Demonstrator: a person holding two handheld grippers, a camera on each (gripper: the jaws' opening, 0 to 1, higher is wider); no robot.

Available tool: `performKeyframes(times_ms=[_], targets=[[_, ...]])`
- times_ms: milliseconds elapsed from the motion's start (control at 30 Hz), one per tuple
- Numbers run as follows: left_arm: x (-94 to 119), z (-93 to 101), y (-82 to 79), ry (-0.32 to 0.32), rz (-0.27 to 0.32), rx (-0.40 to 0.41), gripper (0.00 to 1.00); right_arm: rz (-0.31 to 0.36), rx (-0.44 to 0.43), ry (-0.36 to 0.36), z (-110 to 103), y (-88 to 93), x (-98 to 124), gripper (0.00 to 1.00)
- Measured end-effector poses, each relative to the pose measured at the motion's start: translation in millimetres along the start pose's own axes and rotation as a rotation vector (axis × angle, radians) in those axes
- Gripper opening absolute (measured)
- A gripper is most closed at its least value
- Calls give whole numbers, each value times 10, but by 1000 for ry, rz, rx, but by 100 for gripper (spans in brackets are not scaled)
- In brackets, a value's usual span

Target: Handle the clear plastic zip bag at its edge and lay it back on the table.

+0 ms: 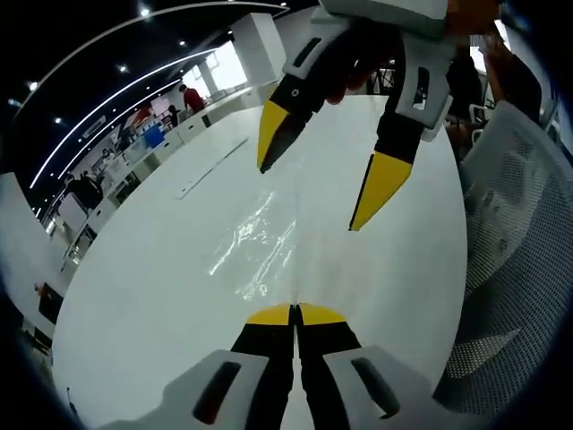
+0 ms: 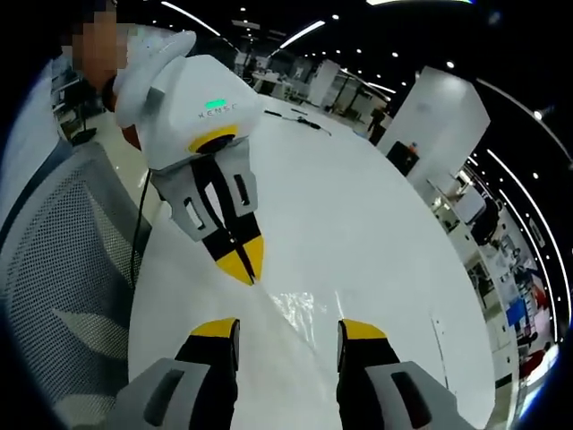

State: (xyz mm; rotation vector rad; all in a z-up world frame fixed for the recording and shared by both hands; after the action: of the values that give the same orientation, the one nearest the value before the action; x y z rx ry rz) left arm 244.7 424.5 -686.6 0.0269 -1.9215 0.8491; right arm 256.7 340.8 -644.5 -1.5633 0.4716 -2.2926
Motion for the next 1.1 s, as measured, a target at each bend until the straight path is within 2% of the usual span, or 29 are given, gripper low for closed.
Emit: performKeyframes(times_ms=[233,533,867,1100], targets=[[11,2,-12,4,7,-11,0,-1,21,-12,-35,-76,5,41],[61,33,-54,7,16,-37,0,-8,75,-20,-70,-170,-113,39],[58,30,-49,15,14,-55,0,-27,161,-63,-179,-233,-210,25],[77,71,-45,23,11,-76,0,-32,208,-61,-205,-268,-229,16]])
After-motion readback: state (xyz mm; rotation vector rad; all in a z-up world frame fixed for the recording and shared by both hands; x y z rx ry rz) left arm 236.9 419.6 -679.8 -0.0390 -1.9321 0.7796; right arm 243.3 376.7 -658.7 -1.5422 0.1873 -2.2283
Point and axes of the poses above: the point that each gripper's makers call its tool centre point, and the gripper's own axes: x roughly backward along the fingers, z roughly to its right, y roughly out of its underside, the point moved 4 cm from there along x, roughly backward along the fingers, and after that the axes turned 12 degrees about -z, right-handed, at the moved point
